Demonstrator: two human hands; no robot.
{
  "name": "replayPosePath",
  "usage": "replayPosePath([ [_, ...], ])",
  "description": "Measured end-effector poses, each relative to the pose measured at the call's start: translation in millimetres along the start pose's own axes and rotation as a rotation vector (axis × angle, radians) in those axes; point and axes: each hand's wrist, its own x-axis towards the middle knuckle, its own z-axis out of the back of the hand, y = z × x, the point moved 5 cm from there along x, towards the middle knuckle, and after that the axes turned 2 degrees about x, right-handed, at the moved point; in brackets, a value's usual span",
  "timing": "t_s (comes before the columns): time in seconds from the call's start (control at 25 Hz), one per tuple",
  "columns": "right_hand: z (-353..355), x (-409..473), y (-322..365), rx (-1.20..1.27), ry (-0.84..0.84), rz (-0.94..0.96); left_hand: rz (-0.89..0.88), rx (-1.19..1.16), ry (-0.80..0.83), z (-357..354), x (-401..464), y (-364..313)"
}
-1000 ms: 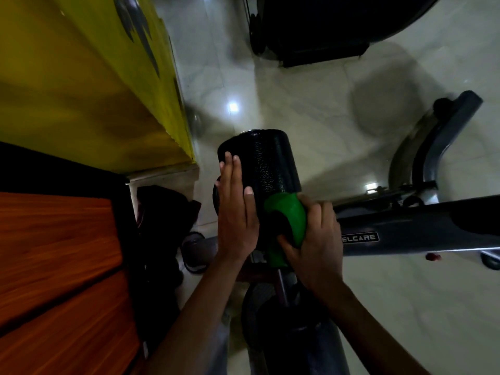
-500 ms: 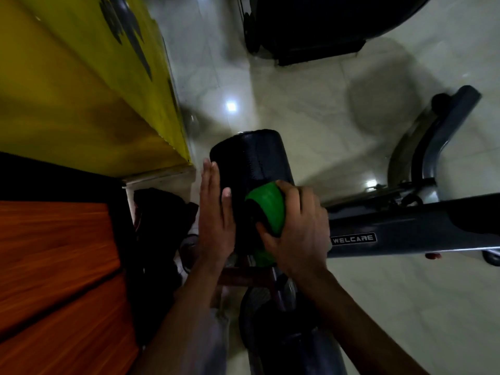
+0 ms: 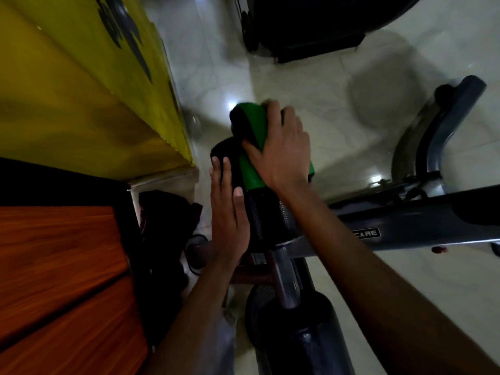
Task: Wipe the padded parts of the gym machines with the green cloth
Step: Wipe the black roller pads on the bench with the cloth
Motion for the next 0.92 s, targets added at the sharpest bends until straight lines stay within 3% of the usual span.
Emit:
replayPosePath([
  [0.12, 8.6, -65.3, -13.7, 0.005, -0.038, 0.000, 0.006, -0.018, -0.025, 3.3, -1.7, -1.9],
  [0.32, 21.6, -141.2, -43.0, 0.102, 0.119, -0.044, -0.083, 0.048, -0.101, -3.9, 26.1, -36.9],
  [0.44, 31.6, -138.4, -54.7, 0.319, 0.132, -0.168, -0.085, 0.211, -0.069, -17.4, 36.3, -44.9],
  [0.56, 43.1, -130.3, -58.8, 0.361, 0.019, -0.169, -0.096, 0.227, -0.059, -10.7, 31.0, -26.2],
  [0.76, 21.4, -103.6, -18.2, 0.043, 0.008, -0.010, -0.034, 0.030, -0.050, -3.4, 26.5, -6.2],
  [0.92, 10.0, -51.9, -7.6, 0.039, -0.051, -0.033, 0.002, 0.019, -0.128, -6.6, 23.5, -4.1],
])
